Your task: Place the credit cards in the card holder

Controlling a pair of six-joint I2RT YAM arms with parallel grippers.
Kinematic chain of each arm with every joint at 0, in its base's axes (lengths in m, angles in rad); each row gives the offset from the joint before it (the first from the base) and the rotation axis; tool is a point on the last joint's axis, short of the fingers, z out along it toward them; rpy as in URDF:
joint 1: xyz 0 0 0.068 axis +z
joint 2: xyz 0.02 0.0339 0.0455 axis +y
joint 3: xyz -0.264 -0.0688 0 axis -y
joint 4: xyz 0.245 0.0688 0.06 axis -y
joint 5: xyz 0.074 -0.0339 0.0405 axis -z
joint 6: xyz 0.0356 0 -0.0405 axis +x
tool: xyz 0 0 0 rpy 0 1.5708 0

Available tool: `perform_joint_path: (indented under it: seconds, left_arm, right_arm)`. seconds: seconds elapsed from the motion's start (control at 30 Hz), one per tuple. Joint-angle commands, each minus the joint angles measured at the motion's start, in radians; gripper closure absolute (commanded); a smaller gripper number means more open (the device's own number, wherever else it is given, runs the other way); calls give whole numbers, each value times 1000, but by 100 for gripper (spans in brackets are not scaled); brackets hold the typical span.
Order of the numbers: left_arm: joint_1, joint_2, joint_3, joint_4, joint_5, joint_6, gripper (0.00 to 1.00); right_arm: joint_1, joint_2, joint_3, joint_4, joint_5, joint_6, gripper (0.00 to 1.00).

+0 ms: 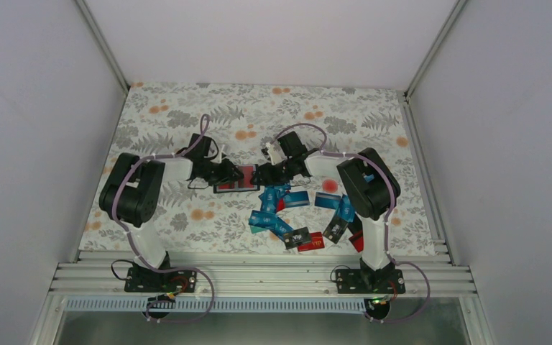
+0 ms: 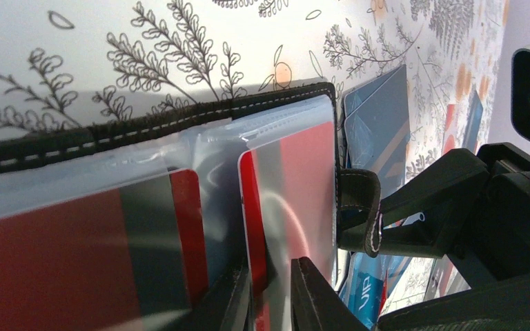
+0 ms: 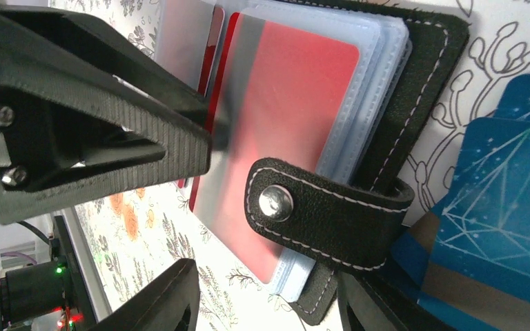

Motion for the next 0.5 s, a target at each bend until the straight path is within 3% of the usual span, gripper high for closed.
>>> perform_joint_path:
  seconds: [0.0,0.33,0.47]
  left_arm:
    - [-7,-47,-26,-84,-56,17,75]
    - [-8,-170,-34,-197,-135,49,48]
    - [-13,-208,-23,-219,-174,63,47]
  right_arm:
    - [-7,-32,-1,7,32,-14,47]
    - [-18,-115,-5,-51,71,-46,35]
    - [-9,-151,-18,-53,32,-36,33]
